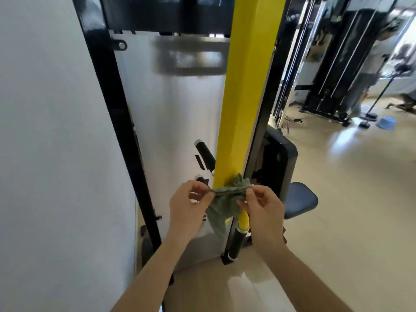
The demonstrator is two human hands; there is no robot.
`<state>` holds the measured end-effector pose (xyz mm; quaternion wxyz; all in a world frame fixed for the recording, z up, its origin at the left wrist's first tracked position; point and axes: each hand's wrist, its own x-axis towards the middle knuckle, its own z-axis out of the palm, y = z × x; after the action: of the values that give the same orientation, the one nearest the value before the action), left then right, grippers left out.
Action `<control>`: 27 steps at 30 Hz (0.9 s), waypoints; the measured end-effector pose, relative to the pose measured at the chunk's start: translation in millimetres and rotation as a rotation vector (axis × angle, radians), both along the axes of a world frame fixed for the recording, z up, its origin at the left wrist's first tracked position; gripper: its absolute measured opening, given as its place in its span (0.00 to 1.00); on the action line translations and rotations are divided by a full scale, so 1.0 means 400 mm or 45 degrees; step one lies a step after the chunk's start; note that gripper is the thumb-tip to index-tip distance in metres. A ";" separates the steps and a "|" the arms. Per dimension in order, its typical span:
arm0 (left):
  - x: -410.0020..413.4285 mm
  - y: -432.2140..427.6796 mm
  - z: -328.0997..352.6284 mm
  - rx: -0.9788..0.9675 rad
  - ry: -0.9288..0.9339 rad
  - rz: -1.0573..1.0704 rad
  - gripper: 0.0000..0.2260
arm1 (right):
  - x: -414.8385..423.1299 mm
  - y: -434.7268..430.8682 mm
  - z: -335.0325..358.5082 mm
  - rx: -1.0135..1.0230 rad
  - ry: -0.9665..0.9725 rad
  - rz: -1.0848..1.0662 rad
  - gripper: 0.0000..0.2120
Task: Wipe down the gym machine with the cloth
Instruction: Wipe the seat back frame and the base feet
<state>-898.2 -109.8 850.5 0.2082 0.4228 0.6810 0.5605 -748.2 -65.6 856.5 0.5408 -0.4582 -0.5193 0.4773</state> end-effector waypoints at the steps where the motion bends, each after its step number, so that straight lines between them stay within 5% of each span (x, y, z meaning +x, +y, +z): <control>1: 0.023 0.019 0.001 0.037 -0.009 0.080 0.09 | -0.003 0.023 -0.005 -0.003 0.015 -0.027 0.05; 12: 0.122 0.121 0.151 0.440 0.134 0.526 0.02 | -0.010 0.207 0.126 0.203 0.111 0.233 0.08; 18: 0.169 0.127 0.275 0.585 0.176 0.508 0.11 | 0.007 0.261 0.282 0.415 0.153 0.393 0.03; 27: 0.198 0.154 0.501 0.798 0.521 0.735 0.03 | 0.047 0.318 0.532 0.610 0.285 0.643 0.06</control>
<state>-818.9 -48.1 1050.8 -0.2322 0.3605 0.5957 0.6791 -729.5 61.5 1069.2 0.5514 -0.1206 -0.6508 0.5078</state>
